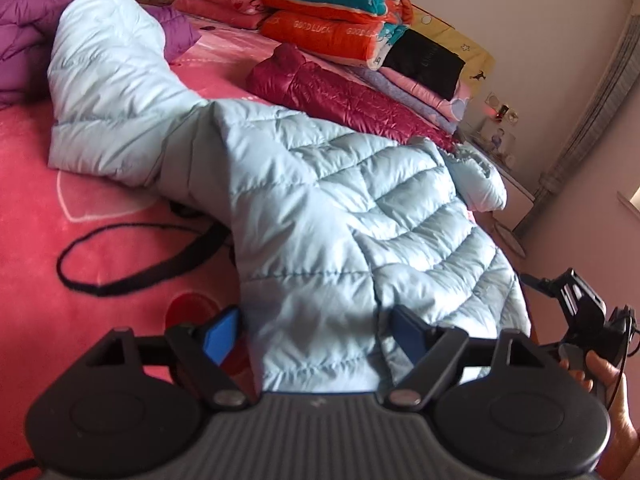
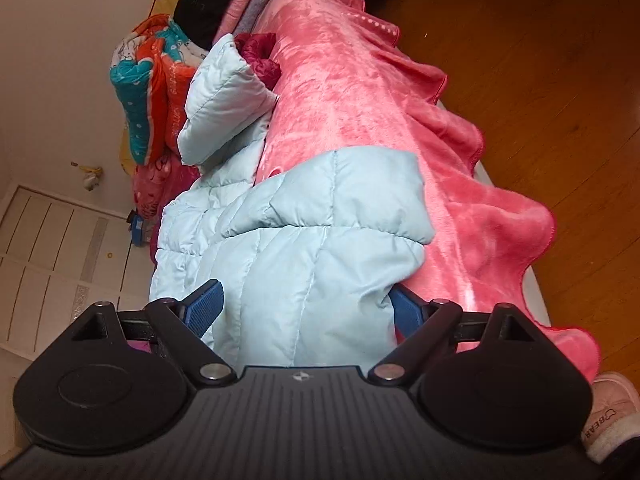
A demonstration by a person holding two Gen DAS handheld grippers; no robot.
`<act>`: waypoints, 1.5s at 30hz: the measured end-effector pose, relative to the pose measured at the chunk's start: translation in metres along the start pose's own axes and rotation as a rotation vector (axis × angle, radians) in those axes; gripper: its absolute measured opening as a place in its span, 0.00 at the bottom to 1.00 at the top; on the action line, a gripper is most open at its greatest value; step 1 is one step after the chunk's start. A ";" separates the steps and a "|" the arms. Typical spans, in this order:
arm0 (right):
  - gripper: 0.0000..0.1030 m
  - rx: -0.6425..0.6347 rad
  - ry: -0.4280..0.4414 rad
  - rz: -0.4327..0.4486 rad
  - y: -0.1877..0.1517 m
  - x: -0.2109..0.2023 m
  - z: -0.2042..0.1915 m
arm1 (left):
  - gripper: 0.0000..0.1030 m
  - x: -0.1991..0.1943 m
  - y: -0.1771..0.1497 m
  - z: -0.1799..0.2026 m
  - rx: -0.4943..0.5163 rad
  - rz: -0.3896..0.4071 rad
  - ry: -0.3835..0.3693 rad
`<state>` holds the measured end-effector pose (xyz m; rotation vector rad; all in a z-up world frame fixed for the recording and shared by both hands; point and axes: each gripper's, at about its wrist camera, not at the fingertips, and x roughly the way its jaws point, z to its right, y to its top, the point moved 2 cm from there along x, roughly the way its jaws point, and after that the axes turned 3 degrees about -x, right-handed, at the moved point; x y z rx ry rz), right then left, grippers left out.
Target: Fold large clothes
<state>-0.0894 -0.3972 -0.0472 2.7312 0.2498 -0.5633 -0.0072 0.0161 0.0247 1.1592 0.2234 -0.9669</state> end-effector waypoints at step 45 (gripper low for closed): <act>0.29 -0.506 -0.047 -0.023 -0.047 -0.026 -0.085 | 0.07 -0.084 0.009 0.010 -0.072 0.004 -0.043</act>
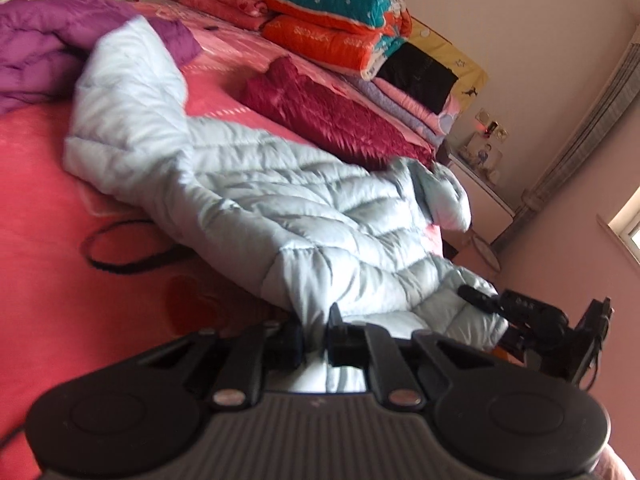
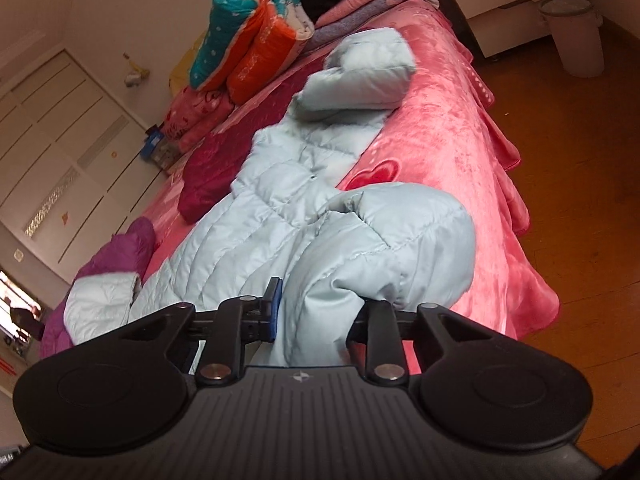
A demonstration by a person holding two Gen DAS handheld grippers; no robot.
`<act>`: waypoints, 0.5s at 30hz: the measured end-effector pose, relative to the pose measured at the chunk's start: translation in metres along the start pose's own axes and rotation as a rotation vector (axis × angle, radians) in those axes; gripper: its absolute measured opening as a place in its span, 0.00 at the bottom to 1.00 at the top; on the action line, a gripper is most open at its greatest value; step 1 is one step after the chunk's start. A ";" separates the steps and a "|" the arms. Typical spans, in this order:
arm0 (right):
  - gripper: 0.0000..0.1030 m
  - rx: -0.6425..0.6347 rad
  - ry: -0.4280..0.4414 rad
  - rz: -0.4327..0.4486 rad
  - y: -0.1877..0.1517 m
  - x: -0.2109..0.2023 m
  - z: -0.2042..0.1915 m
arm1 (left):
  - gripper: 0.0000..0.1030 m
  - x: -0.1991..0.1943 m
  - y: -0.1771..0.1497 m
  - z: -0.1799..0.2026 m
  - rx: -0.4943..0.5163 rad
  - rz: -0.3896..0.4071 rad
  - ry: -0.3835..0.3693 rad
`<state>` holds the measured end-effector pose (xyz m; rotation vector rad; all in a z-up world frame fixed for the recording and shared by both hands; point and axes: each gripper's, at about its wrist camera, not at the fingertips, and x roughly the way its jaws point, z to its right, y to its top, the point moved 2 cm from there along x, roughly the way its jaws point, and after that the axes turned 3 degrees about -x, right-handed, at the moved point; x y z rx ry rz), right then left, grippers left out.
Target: Fold large clothes
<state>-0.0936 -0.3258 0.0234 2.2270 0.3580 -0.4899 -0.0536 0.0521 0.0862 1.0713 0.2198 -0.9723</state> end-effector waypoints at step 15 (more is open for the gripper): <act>0.26 -0.123 0.126 -0.213 -0.075 -0.068 -0.089 | 0.07 -0.086 0.007 -0.054 -0.045 0.038 0.098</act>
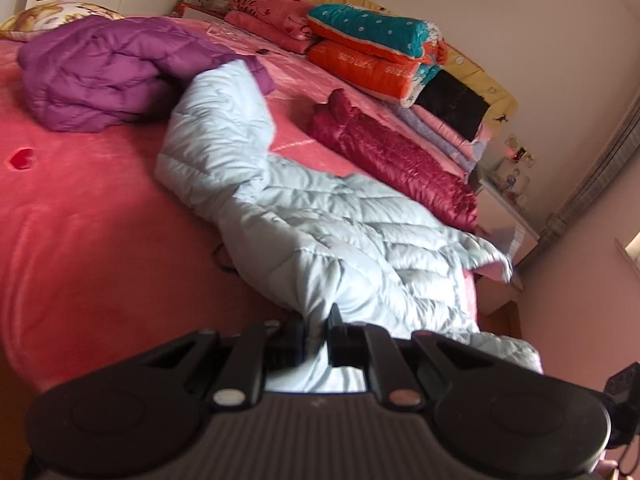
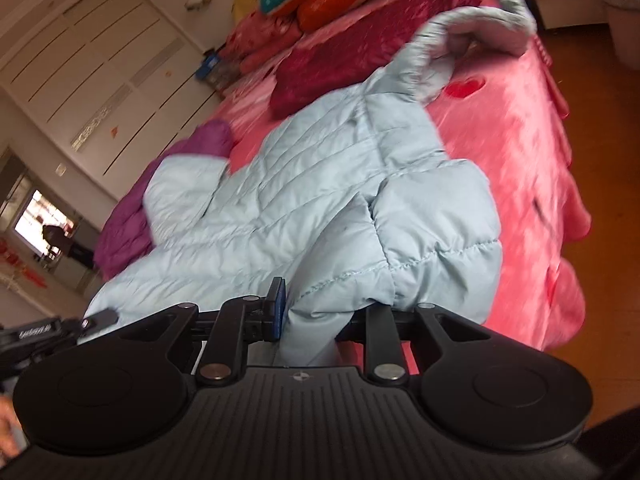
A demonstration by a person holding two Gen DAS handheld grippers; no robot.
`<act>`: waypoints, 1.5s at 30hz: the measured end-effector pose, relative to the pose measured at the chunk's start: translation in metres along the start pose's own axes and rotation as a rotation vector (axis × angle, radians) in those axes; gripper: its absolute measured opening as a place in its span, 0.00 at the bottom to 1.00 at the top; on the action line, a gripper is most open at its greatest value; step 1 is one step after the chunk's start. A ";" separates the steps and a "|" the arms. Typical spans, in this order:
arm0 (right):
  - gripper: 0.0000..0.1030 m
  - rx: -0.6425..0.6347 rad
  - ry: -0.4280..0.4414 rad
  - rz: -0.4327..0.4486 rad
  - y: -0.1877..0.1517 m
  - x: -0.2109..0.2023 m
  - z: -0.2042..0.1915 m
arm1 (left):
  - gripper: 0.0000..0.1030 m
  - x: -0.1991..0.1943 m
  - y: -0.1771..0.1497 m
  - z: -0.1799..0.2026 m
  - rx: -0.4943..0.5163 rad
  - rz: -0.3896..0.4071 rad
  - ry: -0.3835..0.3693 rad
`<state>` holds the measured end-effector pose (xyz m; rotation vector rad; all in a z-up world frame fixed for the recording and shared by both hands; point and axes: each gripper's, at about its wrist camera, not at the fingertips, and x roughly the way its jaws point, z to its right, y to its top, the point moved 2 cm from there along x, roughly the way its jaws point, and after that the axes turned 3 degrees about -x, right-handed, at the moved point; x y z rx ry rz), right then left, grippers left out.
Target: Fold large clothes
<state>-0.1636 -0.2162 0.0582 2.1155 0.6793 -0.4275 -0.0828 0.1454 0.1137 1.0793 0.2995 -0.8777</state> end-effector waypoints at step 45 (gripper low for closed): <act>0.99 0.234 -0.165 0.059 0.028 -0.148 0.046 | 0.63 0.119 0.010 0.105 0.324 0.028 -0.025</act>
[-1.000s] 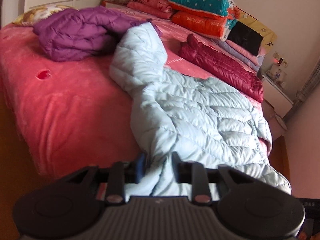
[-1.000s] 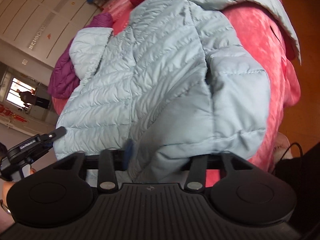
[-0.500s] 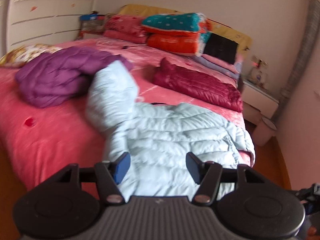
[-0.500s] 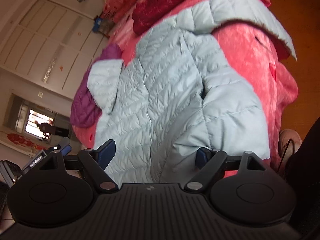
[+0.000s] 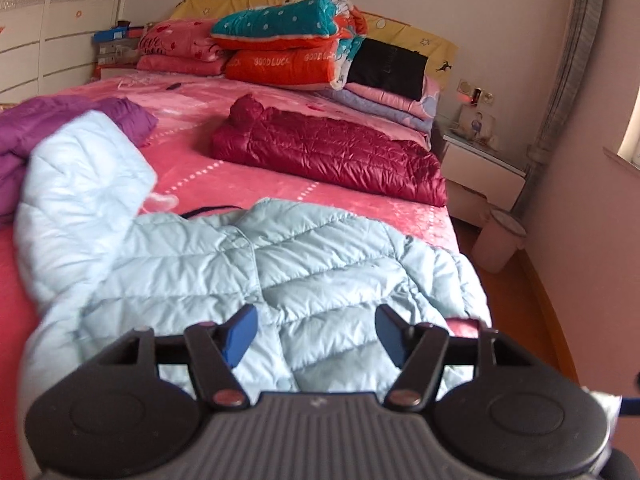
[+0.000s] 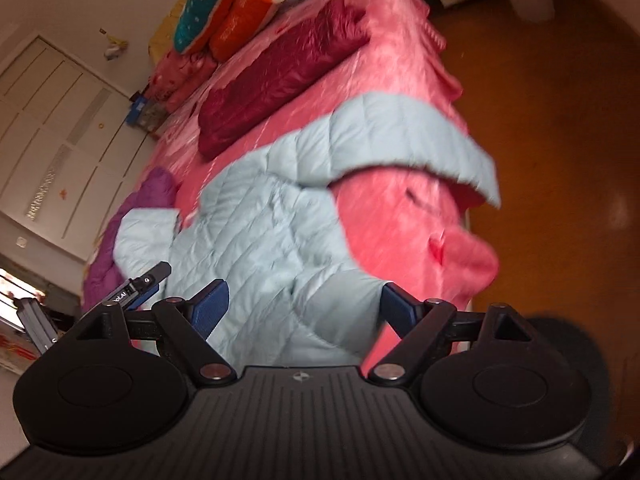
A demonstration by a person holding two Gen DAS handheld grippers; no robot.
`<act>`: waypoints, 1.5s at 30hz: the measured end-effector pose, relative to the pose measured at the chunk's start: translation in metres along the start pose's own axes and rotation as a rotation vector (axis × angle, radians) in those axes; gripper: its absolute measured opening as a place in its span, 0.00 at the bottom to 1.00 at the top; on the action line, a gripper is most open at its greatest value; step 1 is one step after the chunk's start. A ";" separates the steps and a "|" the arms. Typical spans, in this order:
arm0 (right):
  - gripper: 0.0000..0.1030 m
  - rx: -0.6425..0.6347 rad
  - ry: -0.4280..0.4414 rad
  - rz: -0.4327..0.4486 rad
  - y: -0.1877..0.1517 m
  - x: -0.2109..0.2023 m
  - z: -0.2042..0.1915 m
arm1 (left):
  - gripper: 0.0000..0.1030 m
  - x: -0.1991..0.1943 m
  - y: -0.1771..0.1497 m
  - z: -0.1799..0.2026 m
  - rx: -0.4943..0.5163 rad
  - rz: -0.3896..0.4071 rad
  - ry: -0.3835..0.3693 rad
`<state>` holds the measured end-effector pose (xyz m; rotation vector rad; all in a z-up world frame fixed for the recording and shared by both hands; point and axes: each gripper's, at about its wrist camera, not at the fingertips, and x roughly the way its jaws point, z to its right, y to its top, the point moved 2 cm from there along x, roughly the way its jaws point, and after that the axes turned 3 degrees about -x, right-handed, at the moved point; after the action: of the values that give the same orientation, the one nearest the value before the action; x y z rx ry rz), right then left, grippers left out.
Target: Fold large clothes
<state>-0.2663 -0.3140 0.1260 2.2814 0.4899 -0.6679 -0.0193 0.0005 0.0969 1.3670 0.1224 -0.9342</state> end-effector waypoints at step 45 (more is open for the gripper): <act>0.98 -0.937 -0.151 -0.074 0.052 0.294 -0.134 | 0.78 0.069 -0.042 -0.040 -0.059 -0.058 -0.033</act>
<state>0.0375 -0.2087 0.0641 1.3291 0.6437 -0.4881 0.0164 0.0046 0.0142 1.2992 0.1639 -0.9943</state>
